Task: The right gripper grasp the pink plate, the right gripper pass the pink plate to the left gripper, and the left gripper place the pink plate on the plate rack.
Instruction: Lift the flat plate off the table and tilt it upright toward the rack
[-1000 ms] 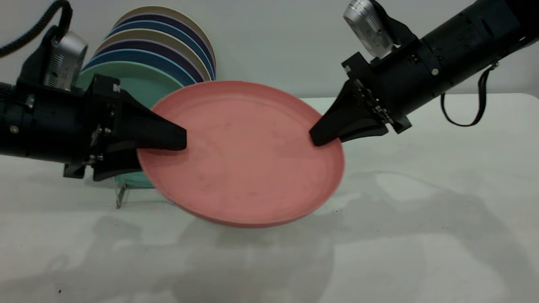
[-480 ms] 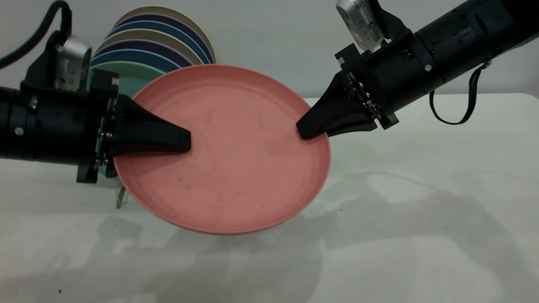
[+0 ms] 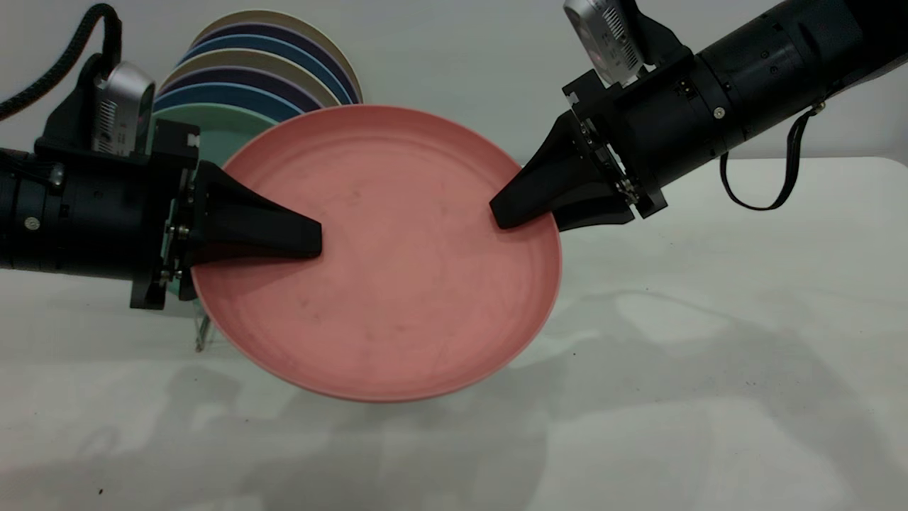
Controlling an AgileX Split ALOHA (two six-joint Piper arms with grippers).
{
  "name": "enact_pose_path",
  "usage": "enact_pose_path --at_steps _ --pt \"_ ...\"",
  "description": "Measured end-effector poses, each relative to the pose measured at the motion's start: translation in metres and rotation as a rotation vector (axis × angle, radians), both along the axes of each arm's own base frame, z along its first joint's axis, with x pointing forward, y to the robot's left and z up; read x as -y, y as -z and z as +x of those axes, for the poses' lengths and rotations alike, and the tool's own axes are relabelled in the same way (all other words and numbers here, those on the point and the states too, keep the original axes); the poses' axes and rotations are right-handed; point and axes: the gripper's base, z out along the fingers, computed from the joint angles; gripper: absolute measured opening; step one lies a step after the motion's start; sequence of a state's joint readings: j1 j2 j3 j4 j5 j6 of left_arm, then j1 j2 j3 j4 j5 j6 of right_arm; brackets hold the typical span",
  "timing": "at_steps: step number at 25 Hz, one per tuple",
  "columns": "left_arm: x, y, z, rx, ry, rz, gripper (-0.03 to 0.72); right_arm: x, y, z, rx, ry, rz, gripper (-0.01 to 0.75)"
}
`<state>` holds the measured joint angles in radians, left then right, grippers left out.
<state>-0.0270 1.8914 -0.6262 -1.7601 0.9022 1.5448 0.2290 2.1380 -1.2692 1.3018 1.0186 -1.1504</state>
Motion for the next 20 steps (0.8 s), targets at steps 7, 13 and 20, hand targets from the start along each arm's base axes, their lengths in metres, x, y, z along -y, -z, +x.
enact_pose_path --at_steps 7,13,20 --pt "0.001 0.001 -0.001 0.0 0.009 0.013 0.136 0.017 0.003 0.001 -0.06 0.011 -0.041 0.505" --pt "0.0 0.002 -0.001 0.005 0.012 0.036 0.134 0.057 0.004 0.009 -0.094 0.069 -0.058 0.54" --pt "-0.002 0.004 0.0 0.004 0.005 0.065 0.134 0.106 0.002 0.014 -0.127 0.144 -0.02 0.54"
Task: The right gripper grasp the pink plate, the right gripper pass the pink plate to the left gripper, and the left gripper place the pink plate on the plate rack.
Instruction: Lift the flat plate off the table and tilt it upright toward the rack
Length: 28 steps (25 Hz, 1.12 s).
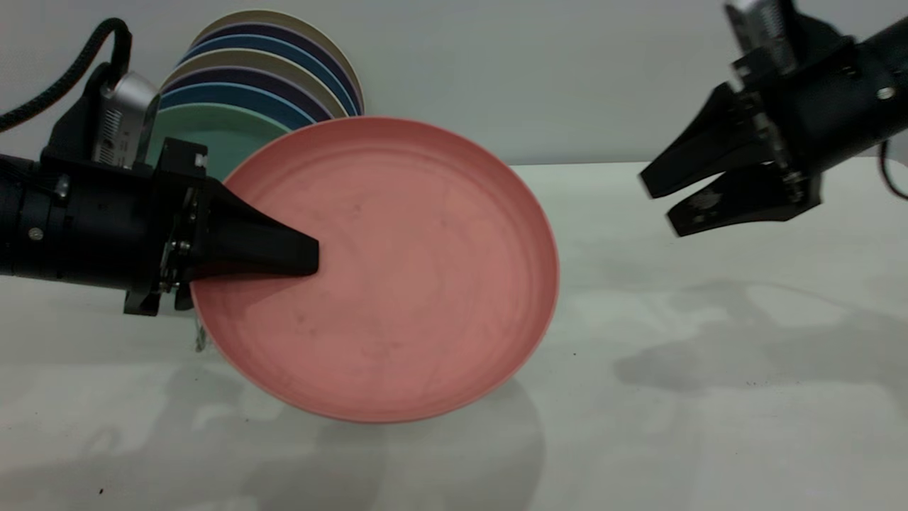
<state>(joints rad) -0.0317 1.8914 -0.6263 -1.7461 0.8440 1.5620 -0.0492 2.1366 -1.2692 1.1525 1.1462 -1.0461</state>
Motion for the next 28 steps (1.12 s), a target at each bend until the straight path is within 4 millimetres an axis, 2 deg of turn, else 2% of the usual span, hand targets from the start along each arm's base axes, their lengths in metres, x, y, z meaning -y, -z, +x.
enact_pose_path --at_steps 4,7,13,16,20,28 --pt "0.0 0.0 0.0 0.0 -0.001 0.004 0.134 0.02 0.0 0.001 0.007 0.035 -0.004 0.54" --pt "0.0 0.0 0.0 0.0 0.0 0.004 0.134 0.028 0.002 0.002 0.014 0.044 -0.039 0.54" --pt "-0.002 0.003 0.0 0.016 0.056 0.078 0.134 0.044 0.012 0.001 0.0 0.067 -0.342 0.523" --pt "-0.005 -0.007 0.006 0.085 0.141 0.168 0.134 0.051 0.01 0.001 0.003 0.089 -0.468 0.503" --pt "-0.009 -0.04 0.017 0.244 0.226 0.294 0.134 0.053 0.005 0.0 0.005 0.096 -0.539 0.468" --pt "-0.018 -0.13 0.032 0.64 0.37 0.566 0.134 0.038 0.005 -0.002 0.01 0.044 -0.594 0.389"
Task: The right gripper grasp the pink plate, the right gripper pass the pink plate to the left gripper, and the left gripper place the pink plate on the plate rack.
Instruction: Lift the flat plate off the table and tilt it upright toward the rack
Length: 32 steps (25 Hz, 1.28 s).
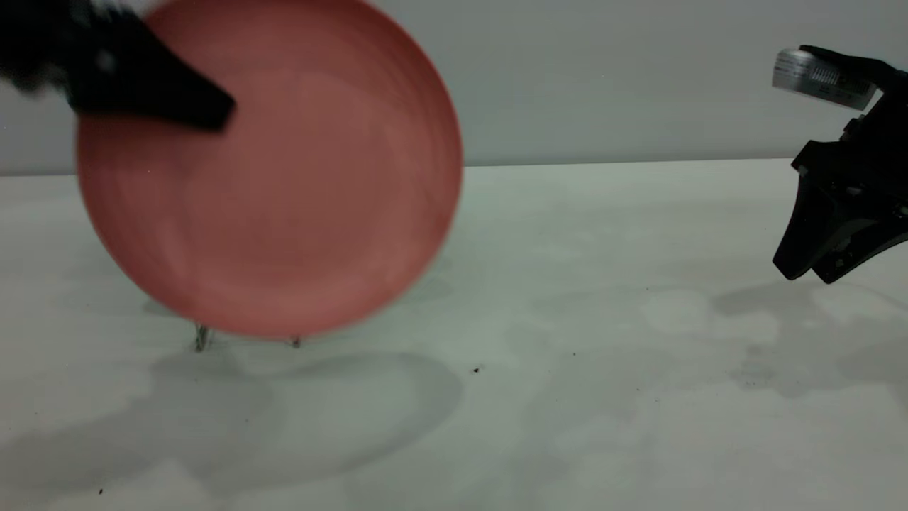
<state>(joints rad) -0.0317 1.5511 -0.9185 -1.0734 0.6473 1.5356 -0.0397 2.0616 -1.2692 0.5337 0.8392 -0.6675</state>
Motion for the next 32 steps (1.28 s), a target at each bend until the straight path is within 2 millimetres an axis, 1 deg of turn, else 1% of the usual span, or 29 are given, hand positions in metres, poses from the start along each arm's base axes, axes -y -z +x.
enact_pose_path --at_steps 2,4,6,10,14,20,24,28,32 --pt "-0.002 -0.014 0.001 0.063 0.042 0.072 0.134 -0.001 0.0 0.0 -0.001 0.001 0.0 0.37" --pt "-0.006 -0.019 0.003 0.099 0.09 0.16 0.134 -0.001 0.0 0.0 -0.003 0.001 0.0 0.35" --pt "-0.009 -0.021 0.004 0.136 0.141 0.245 0.134 -0.001 0.0 0.0 -0.004 0.0 -0.002 0.33" --pt "-0.012 -0.022 0.006 0.253 0.299 0.414 0.134 -0.001 0.0 -0.001 -0.006 -0.001 -0.001 0.301" --pt "-0.012 -0.023 0.007 0.356 0.416 0.505 0.133 -0.001 0.0 -0.001 -0.007 -0.001 0.0 0.293" --pt "-0.013 -0.032 0.015 0.443 0.399 0.555 0.133 -0.001 0.0 -0.001 -0.008 -0.001 0.001 0.29" --pt "-0.015 -0.035 0.018 0.477 0.403 0.59 0.133 -0.004 0.0 -0.001 -0.008 -0.007 0.001 0.289" --pt "-0.016 -0.028 0.023 0.472 0.409 0.607 0.133 -0.004 0.0 -0.001 -0.011 -0.009 0.003 0.289" --pt "-0.018 -0.016 0.032 0.452 0.38 0.624 0.133 -0.005 0.0 -0.001 -0.014 -0.011 0.004 0.289"
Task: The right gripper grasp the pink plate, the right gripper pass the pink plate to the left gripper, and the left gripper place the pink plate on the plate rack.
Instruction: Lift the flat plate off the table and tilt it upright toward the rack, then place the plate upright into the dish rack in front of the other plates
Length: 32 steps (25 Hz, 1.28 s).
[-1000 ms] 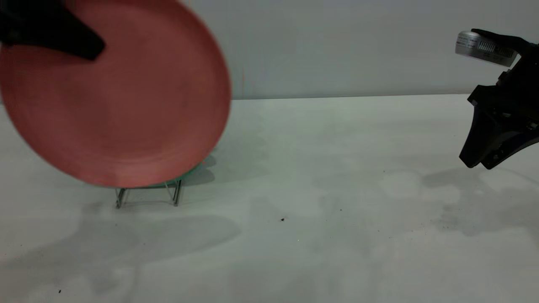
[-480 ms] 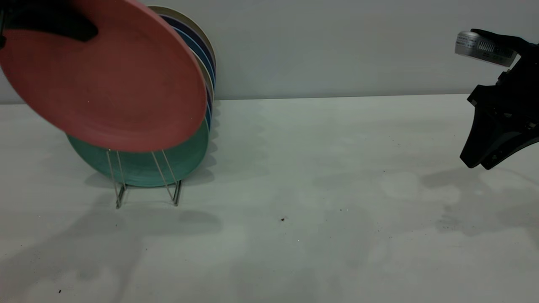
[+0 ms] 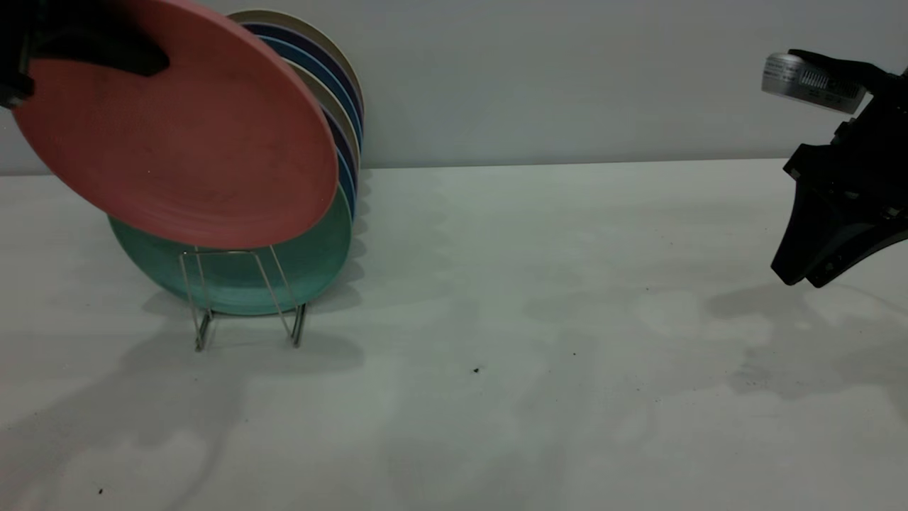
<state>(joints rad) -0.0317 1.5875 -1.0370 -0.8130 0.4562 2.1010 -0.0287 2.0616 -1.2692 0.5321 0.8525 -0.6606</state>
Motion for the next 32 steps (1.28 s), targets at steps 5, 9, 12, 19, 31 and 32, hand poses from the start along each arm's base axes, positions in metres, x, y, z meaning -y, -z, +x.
enact_pose_path --at_steps 5,9,12,19,31,32 --pt "-0.003 0.003 0.006 0.023 -0.047 -0.003 0.133 0.0 0.0 0.0 -0.004 -0.002 0.002 0.289" --pt "-0.003 0.002 0.006 0.028 -0.053 -0.007 0.133 0.0 0.0 0.0 -0.005 -0.002 0.002 0.289" --pt "-0.003 0.002 0.007 0.029 -0.057 -0.006 0.133 0.0 0.0 -0.001 -0.005 -0.002 0.002 0.289" --pt "-0.005 0.019 0.015 -0.003 -0.075 0.006 0.133 -0.001 0.0 -0.001 -0.007 -0.004 0.003 0.289" --pt "-0.009 0.051 0.027 -0.046 -0.097 0.068 0.133 -0.001 0.0 -0.001 -0.01 -0.005 0.004 0.287" --pt "-0.009 0.054 0.028 -0.052 -0.099 0.069 0.133 -0.001 0.0 -0.001 -0.01 -0.005 0.004 0.287"
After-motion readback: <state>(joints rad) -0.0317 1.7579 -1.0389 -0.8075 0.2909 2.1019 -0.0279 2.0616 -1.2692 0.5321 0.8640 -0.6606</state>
